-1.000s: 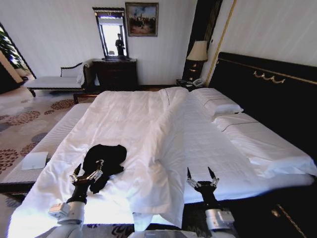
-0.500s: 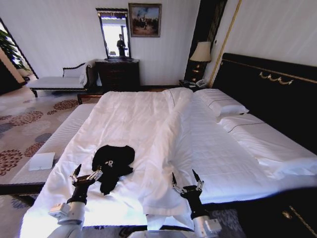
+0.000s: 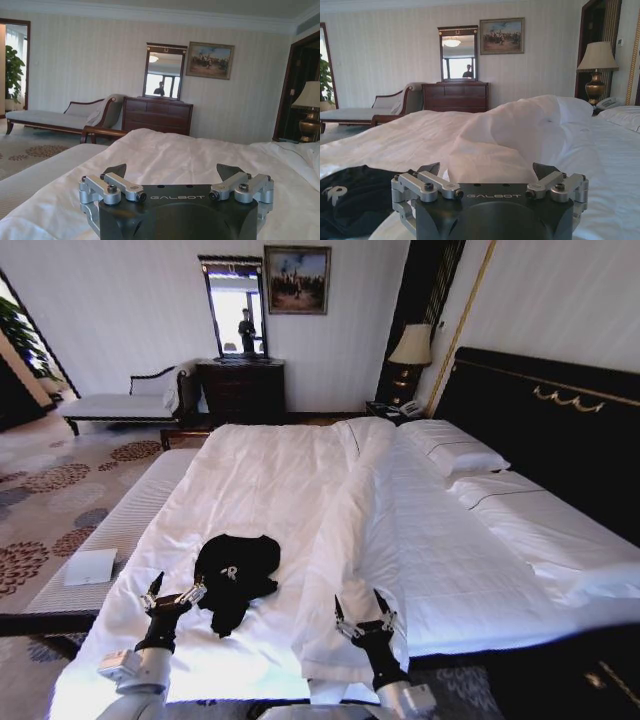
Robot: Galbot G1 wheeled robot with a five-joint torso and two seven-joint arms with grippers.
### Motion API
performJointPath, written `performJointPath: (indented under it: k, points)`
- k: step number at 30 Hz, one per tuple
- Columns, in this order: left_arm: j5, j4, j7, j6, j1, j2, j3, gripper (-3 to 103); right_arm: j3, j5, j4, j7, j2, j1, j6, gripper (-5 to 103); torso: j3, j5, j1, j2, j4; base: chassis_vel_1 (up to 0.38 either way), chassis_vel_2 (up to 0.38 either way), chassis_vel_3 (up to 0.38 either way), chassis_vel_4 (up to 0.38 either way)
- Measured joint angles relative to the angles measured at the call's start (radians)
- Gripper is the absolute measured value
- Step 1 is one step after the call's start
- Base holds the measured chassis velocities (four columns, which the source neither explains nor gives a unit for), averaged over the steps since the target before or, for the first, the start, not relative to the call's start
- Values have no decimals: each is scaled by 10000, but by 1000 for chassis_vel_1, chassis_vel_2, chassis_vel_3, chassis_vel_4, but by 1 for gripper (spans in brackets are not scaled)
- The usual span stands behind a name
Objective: Fold the clothes on the bed.
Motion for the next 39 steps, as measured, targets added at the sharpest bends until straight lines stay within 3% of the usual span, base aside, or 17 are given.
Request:
performJointPath:
  k: [10, 11, 16, 17, 19, 23, 26, 28, 39]
  points:
    - [-1, 7, -1, -4, -19, 0, 15, 100, 34, -127, -50, 9, 0, 22, -12, 77, -1, -2, 0, 0, 0, 0, 0, 0, 0]
    - [0, 6, -1, -4, -18, 4, 17, 100, 35, -164, -58, 10, 0, 25, -7, 66, 0, 0, 0, 0, 0, 0, 0, 0, 0]
    - [3, -8, -2, -4, -10, 8, 15, 100, 37, -203, -59, 14, 0, 21, 16, 54, -1, -2, 0, 0, 0, 0, 0, 0, 0]
    - [7, -23, -3, -4, -8, 10, 15, 100, 41, -211, -59, 14, 0, 22, 25, 44, -1, -2, 0, 0, 0, 0, 0, 0, 0]
    - [14, -25, -4, -4, -8, 9, 17, 100, 43, -220, -59, 15, 0, 22, 31, 44, -1, -2, 0, 0, 0, 0, 0, 0, 0]
    - [36, -41, -4, -2, 2, 7, 24, 100, 42, -282, -73, 25, 0, 25, 78, 22, -1, -1, 0, 0, 0, 0, 0, 0, 0]
    - [37, -48, -4, -2, 14, -1, 18, 100, 37, -290, -84, 31, 0, 30, 87, 16, -1, -1, 0, 0, 0, 0, 0, 0, 0]
    - [38, -50, -5, -2, 34, -16, 2, 100, 10, -321, -103, 40, 0, 43, 96, 6, -1, -1, 0, 0, 0, 0, 0, 0, 0]
    - [41, -6, -9, -11, 23, -61, -14, 100, 86, -317, -110, 92, -1, 99, 112, 1, 0, -1, 0, 0, 0, 0, 0, 0, 0]
